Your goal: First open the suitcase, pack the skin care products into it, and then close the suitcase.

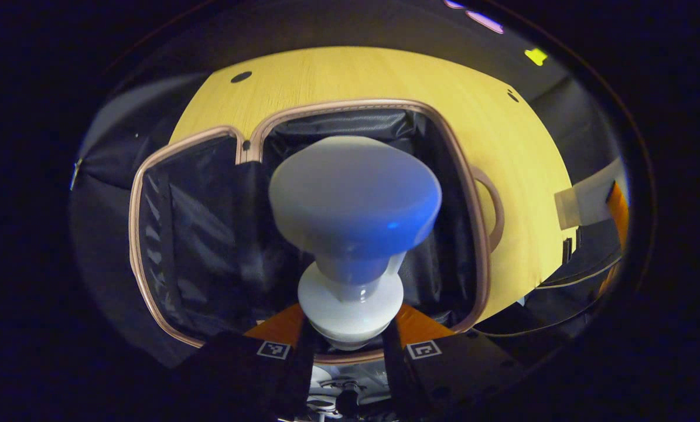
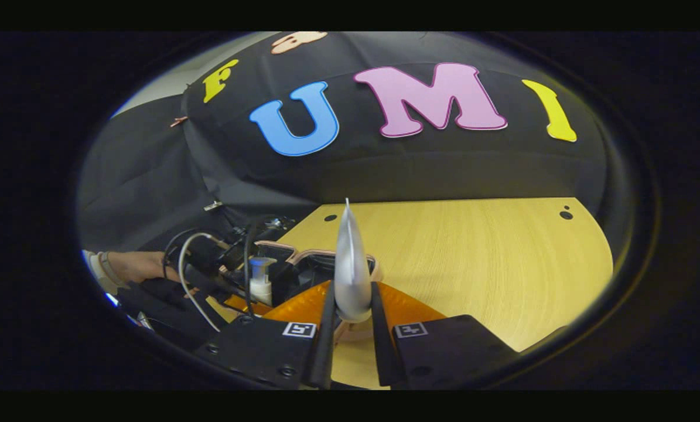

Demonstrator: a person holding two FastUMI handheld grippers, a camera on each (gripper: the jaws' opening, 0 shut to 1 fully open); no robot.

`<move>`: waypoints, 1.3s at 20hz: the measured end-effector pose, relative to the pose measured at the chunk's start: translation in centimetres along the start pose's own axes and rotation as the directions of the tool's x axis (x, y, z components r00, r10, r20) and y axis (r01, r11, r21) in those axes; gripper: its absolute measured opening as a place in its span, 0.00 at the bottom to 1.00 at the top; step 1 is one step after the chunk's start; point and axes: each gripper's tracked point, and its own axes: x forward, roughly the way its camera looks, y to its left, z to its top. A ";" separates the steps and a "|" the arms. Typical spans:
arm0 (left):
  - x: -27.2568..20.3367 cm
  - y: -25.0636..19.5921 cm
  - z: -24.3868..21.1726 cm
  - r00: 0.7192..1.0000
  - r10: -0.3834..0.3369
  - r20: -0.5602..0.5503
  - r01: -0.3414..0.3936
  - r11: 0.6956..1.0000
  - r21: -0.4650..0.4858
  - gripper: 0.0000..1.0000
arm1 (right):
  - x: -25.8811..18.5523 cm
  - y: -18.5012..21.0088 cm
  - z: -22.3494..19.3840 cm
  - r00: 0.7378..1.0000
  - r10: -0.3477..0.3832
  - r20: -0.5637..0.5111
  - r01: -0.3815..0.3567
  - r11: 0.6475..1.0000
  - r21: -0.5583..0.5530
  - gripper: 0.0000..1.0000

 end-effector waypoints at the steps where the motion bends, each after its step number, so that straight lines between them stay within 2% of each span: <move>1: 0.6 0.3 -0.1 0.999 -0.002 -0.043 0.002 1.000 -0.019 0.57 | 0.0 0.3 -0.3 1.000 0.003 -0.005 -0.003 1.000 -0.002 0.34; 5: 2.8 1.2 -0.9 0.991 0.004 -0.131 -0.011 0.999 -0.050 0.58 | 0.5 0.5 -1.1 0.999 0.002 -0.032 -0.002 1.000 -0.013 0.34; 9: 3.9 0.7 -0.3 0.995 -0.004 -0.098 0.002 1.000 -0.023 0.61 | 1.6 0.9 -2.1 0.997 0.006 -0.078 -0.007 1.000 -0.015 0.34; 12: 3.6 0.0 0.9 0.999 -0.033 0.007 0.033 0.999 0.002 0.64 | 2.4 1.8 -3.3 0.991 0.027 -0.129 -0.030 0.999 -0.019 0.34; 13: 3.1 0.0 1.1 0.999 -0.028 0.037 0.028 1.000 0.001 0.77 | 2.7 2.3 -3.9 0.988 0.037 -0.148 -0.041 0.999 -0.024 0.34; 15: 1.7 0.3 2.1 0.991 -0.018 0.135 0.015 1.000 0.021 0.93 | 3.5 3.4 -5.1 0.978 0.064 -0.197 -0.067 0.998 -0.011 0.34; 16: 1.0 0.9 2.8 0.983 -0.008 0.185 0.004 1.000 0.025 0.93 | 3.9 4.1 -5.6 0.972 0.084 -0.217 -0.085 0.996 0.004 0.27; 17: -0.1 1.6 3.1 0.974 -0.014 0.227 0.009 1.000 0.023 0.93 | 4.4 5.0 -6.2 0.964 0.106 -0.243 -0.104 0.994 0.022 0.27; 18: -1.4 1.7 3.3 0.964 -0.027 0.264 0.024 1.000 0.015 0.93 | 5.0 5.6 -7.0 0.954 0.125 -0.272 -0.118 0.992 0.045 0.34; 20: -3.7 1.1 3.5 0.939 -0.045 0.342 0.049 0.999 -0.004 0.95 | 5.9 6.7 -8.6 0.930 0.156 -0.333 -0.129 0.987 0.100 0.27; 22: -6.4 0.8 3.6 0.910 -0.035 0.414 0.044 0.999 -0.012 0.95 | 6.9 7.1 -10.6 0.901 0.168 -0.399 -0.113 0.981 0.157 0.34; 23: -7.9 1.0 3.6 0.893 -0.024 0.449 0.034 0.999 -0.015 0.95 | 7.4 7.0 -11.5 0.887 0.169 -0.430 -0.100 0.979 0.179 0.27; 24: -9.2 1.0 3.6 0.873 -0.012 0.487 0.023 1.000 -0.018 0.95 | 7.8 6.8 -12.4 0.871 0.162 -0.464 -0.076 0.977 0.199 0.40; 25: -10.4 1.1 3.4 0.854 -0.001 0.520 0.017 1.000 -0.026 0.95 | 8.4 6.6 -13.0 0.859 0.145 -0.491 -0.040 0.975 0.218 0.34; 26: -11.2 1.2 3.1 0.835 0.004 0.551 0.018 0.999 -0.033 0.95 | 9.0 6.6 -13.5 0.848 0.142 -0.511 -0.024 0.973 0.231 0.34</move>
